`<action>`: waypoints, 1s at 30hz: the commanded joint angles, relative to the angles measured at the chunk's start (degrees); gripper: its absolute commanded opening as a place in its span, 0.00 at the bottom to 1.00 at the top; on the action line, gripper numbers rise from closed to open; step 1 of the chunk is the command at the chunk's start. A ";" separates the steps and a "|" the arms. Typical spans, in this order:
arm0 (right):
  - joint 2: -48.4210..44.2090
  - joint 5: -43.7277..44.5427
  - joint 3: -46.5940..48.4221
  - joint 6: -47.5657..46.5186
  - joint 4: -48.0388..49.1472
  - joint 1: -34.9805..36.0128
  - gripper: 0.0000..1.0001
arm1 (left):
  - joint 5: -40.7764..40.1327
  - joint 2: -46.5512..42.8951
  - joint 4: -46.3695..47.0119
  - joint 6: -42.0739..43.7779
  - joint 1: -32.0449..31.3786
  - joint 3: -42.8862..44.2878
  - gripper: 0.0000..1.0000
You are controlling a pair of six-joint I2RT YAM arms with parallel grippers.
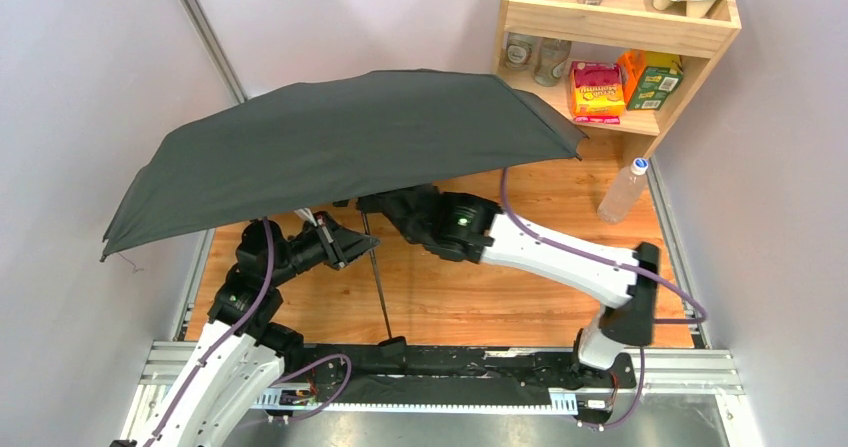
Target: Put away the umbrella
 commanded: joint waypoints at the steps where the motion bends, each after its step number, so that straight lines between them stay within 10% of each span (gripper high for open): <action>1: 8.16 8.78 7.92 -4.29 -12.89 0.34 0.79 | -2.22 -0.76 0.06 2.41 -1.16 3.14 0.00; 5: 11.50 10.19 11.27 -6.05 -12.81 0.34 0.64 | -1.96 -1.64 -1.00 2.76 -1.42 3.14 0.00; 10: 7.31 4.67 7.07 -7.29 -5.10 0.34 0.00 | -1.70 -4.53 -4.68 3.29 -1.42 4.02 0.00; 11: 5.03 1.95 3.22 -6.76 -0.37 0.25 0.00 | -1.26 -5.84 -5.30 2.86 -1.42 4.28 0.02; 14: -4.89 -8.15 -11.44 -5.62 20.17 0.08 0.00 | -0.47 -9.27 -3.91 -0.56 -1.42 3.50 0.47; 22: -19.07 -19.24 -27.30 -4.39 45.97 -2.03 0.00 | 7.87 -13.33 9.98 -11.82 -1.42 -2.30 0.68; 30: -19.17 -21.54 -27.41 -2.71 49.17 -3.09 0.00 | 15.35 -9.82 26.94 -18.15 -3.62 -3.81 0.71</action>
